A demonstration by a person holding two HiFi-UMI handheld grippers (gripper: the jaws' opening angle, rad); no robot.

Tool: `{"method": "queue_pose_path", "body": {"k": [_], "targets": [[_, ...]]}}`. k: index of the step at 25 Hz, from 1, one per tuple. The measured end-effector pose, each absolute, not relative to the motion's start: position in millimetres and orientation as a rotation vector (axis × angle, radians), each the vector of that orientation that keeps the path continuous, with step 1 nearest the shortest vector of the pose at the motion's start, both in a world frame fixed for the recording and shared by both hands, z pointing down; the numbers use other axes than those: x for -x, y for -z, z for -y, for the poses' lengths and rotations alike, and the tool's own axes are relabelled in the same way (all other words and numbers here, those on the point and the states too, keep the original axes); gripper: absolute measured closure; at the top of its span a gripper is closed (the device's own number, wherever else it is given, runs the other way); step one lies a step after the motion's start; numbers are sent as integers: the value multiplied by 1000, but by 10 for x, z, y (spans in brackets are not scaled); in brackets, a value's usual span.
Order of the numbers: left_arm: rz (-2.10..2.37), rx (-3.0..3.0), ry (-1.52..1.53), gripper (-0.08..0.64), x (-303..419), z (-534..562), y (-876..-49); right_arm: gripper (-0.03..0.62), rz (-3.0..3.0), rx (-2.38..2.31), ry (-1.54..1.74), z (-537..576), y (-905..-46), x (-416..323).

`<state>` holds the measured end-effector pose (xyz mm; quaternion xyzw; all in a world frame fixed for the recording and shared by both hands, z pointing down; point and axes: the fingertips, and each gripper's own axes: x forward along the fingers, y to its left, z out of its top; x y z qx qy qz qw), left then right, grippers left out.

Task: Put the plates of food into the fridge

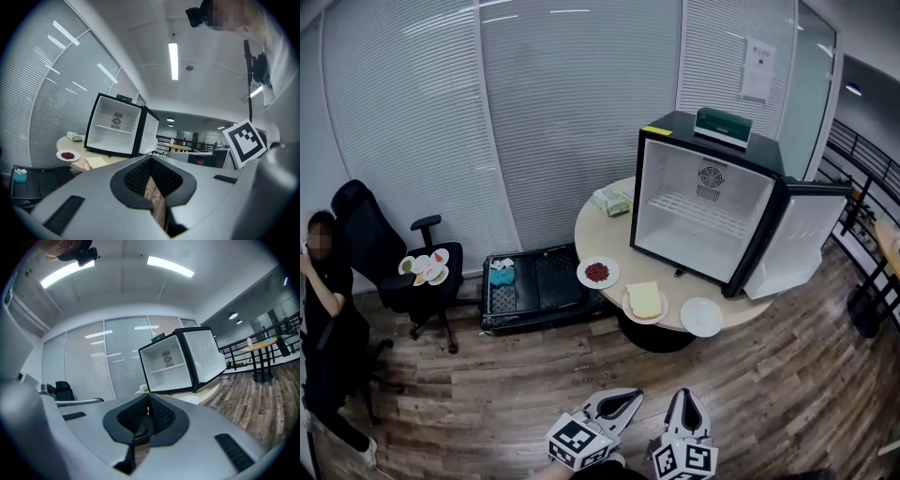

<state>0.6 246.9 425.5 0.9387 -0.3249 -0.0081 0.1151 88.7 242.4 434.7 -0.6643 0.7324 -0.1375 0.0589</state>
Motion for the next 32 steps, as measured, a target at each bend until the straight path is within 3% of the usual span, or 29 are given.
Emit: {"method": "queue_pose_path", "body": {"k": [16,32], "targets": [[964,-2725,31,555,-240,-1871,-4274,584,-2288,1997,398,-1875,-4386,-1035],[844,-2789,2,555,-382,-153,-4104,584,-2146,2120,384,-257,-4295,-1361]]}}
